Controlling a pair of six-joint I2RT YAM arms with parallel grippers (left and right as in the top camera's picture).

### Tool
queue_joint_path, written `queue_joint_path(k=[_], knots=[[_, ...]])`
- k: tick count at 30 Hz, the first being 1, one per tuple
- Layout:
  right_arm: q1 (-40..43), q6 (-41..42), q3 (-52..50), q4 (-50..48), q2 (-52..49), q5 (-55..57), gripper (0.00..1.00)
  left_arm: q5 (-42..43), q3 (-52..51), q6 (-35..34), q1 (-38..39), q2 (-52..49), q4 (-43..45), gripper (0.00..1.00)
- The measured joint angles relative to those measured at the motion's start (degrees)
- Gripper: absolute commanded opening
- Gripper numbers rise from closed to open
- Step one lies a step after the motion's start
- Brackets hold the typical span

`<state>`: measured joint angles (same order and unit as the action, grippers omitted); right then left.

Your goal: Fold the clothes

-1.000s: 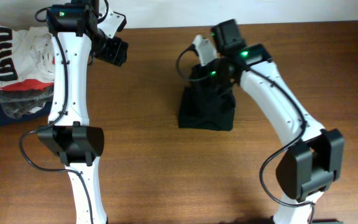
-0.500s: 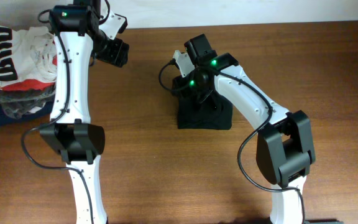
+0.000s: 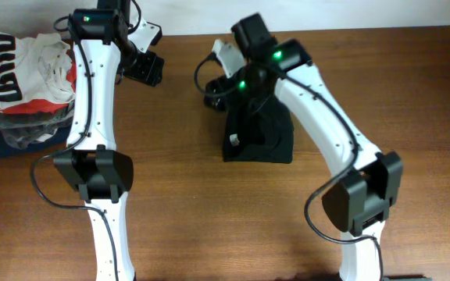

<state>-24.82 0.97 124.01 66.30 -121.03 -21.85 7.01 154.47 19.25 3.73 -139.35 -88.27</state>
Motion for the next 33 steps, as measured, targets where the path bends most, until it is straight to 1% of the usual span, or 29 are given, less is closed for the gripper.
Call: queue_joint_path(k=[2,3,5,8,11,13,14,16,21,24,29,33], knots=[[1.40,1.01,3.34,4.17,0.44,2.08,0.64,0.00,0.00,0.00,0.00,0.00,-0.04,0.75],[2.95,2.34,4.76,7.04,0.92,3.28,0.58,0.00,0.00,0.00,0.00,0.00,-0.09,0.75],[5.07,2.89,5.51,9.86,1.42,4.20,0.53,0.00,0.00,0.00,0.00,0.00,-0.15,0.75],[9.18,3.52,5.07,14.51,1.75,5.62,0.52,0.02,0.00,0.00,0.00,0.00,-0.22,0.75],[12.28,3.58,1.57,14.53,1.75,6.60,0.52,0.98,0.00,0.00,0.00,0.00,-0.22,0.75],[12.79,3.58,-1.07,13.66,1.75,6.86,0.51,2.23,0.00,0.00,0.00,0.00,-0.24,0.75],[12.83,3.56,-4.17,11.76,1.75,6.95,0.50,2.86,0.00,0.00,0.00,0.00,-0.24,0.75],[12.59,3.45,-8.59,8.48,1.73,6.78,0.45,3.52,0.00,0.00,0.00,0.00,-0.22,0.75],[12.24,3.45,-18.60,-2.38,1.73,4.83,0.25,4.31,0.00,0.00,0.00,0.00,-0.24,0.75],[11.89,3.96,-23.87,-9.92,1.73,2.62,0.19,4.57,0.00,-0.02,0.00,0.00,-0.24,0.75],[8.83,6.25,-30.51,-21.31,1.70,1.18,0.19,4.63,0.02,-0.02,0.00,0.00,-0.20,0.75],[4.33,8.96,-32.79,-27.58,0.39,1.14,0.18,4.79,0.04,0.00,0.00,0.00,-0.20,0.75]])
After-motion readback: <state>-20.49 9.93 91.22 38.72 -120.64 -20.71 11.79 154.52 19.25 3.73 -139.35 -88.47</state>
